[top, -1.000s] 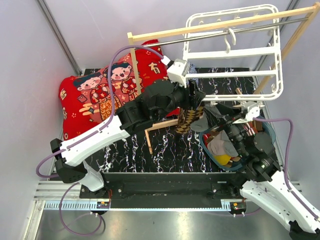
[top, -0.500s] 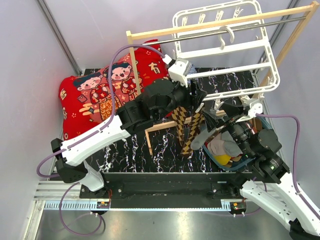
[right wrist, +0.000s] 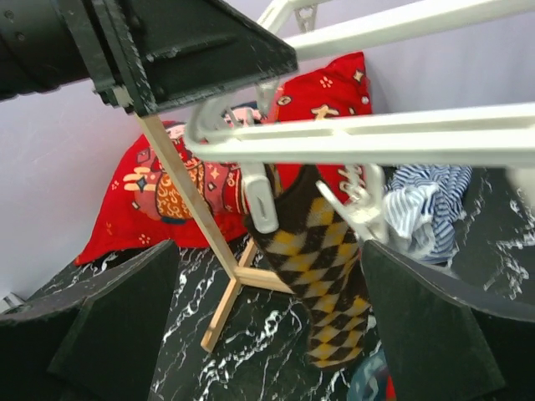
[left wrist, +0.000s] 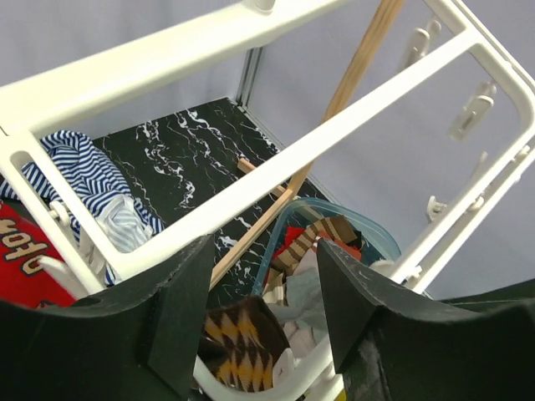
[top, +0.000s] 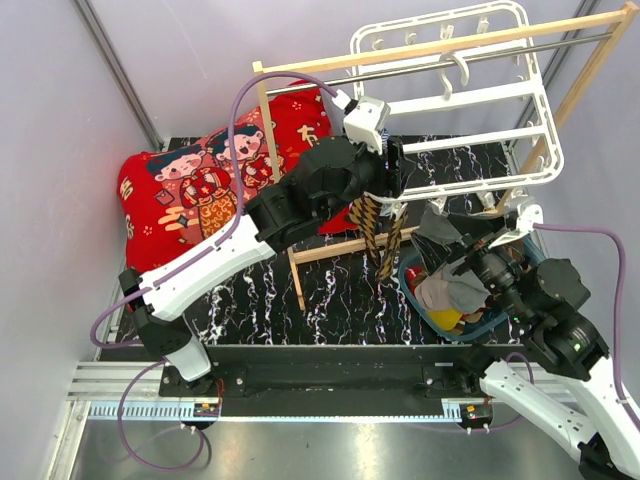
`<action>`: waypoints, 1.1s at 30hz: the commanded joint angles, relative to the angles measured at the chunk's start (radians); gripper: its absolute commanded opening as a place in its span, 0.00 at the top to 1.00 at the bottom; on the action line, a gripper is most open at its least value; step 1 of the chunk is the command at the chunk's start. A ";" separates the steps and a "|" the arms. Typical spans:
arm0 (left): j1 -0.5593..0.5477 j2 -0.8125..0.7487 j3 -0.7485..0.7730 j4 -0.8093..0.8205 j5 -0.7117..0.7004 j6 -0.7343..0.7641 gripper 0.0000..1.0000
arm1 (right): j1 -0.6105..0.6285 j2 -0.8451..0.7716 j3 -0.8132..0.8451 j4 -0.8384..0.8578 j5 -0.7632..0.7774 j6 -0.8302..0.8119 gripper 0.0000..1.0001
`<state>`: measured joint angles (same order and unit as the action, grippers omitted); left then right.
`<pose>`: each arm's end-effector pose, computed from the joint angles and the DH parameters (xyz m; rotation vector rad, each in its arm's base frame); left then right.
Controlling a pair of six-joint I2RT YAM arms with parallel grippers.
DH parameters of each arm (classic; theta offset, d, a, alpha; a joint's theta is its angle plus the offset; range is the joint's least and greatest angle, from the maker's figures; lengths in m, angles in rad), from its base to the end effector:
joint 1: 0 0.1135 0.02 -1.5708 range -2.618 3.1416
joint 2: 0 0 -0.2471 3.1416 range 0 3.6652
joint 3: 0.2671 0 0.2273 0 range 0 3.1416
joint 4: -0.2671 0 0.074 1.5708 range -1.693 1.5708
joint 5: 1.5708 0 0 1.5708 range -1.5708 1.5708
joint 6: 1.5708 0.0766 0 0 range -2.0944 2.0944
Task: Clip the socks to the hanger
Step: Open the clamp at the hanger.
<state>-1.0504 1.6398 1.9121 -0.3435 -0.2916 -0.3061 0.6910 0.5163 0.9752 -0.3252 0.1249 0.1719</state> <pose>0.2076 -0.3179 0.4663 0.3979 1.6527 -0.7915 0.1015 0.0715 0.4064 -0.2745 1.4416 0.6168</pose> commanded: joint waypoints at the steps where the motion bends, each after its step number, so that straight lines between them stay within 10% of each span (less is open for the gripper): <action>1: 0.012 -0.003 0.056 0.040 0.011 0.030 0.42 | 0.007 -0.027 0.083 -0.164 0.058 0.028 0.00; 10: 0.020 -0.020 0.053 0.040 0.026 0.032 0.42 | 0.007 -0.085 0.106 -0.305 0.120 -0.123 0.04; 33: 0.020 -0.130 -0.057 0.103 0.086 0.010 0.41 | 0.007 0.050 -0.043 0.208 0.030 -0.250 0.27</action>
<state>-1.0336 1.5799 1.8923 -0.3264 -0.2440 -0.2890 0.6918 0.5423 0.8944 -0.2184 0.1658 -0.0963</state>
